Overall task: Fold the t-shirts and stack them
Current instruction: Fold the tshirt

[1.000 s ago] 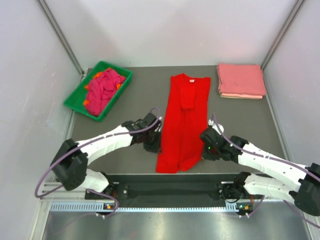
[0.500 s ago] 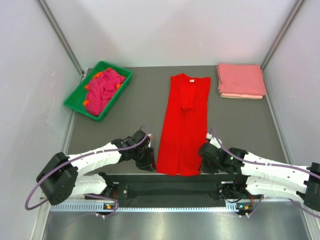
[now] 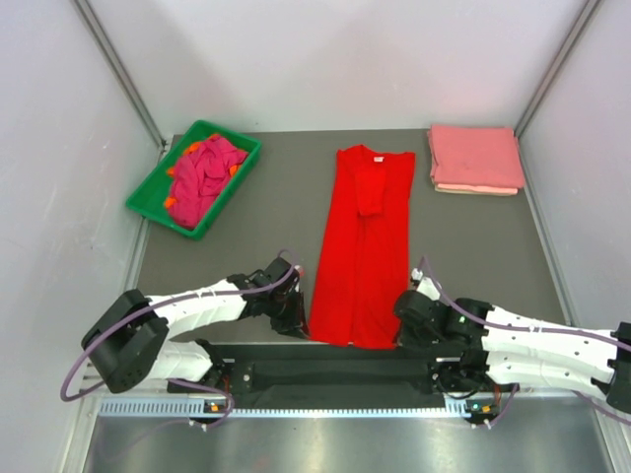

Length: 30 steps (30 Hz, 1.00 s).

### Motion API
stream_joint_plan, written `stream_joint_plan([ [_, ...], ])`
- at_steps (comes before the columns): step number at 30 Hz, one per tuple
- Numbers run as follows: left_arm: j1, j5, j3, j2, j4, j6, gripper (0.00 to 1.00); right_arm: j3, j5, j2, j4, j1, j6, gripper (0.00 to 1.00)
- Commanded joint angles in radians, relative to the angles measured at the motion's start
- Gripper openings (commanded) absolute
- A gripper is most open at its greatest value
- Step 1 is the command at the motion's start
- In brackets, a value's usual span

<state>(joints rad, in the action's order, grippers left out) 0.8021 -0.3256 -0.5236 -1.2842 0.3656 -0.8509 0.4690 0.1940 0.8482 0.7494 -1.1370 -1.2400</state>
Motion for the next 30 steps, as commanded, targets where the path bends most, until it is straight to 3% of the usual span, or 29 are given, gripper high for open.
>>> stream_joint_plan([
  [1, 0.003, -0.007, 0.011, -0.013, -0.045, -0.023, 0.22, -0.006, 0.028, -0.023, 0.021, -0.018, -0.024, 0.0],
  [6, 0.005, -0.024, 0.008, -0.032, -0.068, -0.033, 0.0, -0.02, 0.031, -0.046, 0.031, -0.018, -0.032, 0.0],
  [15, 0.006, -0.003, -0.076, -0.027, 0.001, -0.025, 0.0, -0.021, 0.056, -0.06, 0.048, -0.018, -0.033, 0.0],
  [22, 0.006, 0.011, -0.151, -0.032, 0.056, -0.002, 0.0, 0.08, 0.151, -0.043, 0.145, -0.018, -0.022, 0.0],
  [30, -0.009, 0.079, -0.395, -0.162, 0.156, 0.072, 0.0, 0.226, 0.226, 0.08, 0.145, 0.146, 0.209, 0.0],
])
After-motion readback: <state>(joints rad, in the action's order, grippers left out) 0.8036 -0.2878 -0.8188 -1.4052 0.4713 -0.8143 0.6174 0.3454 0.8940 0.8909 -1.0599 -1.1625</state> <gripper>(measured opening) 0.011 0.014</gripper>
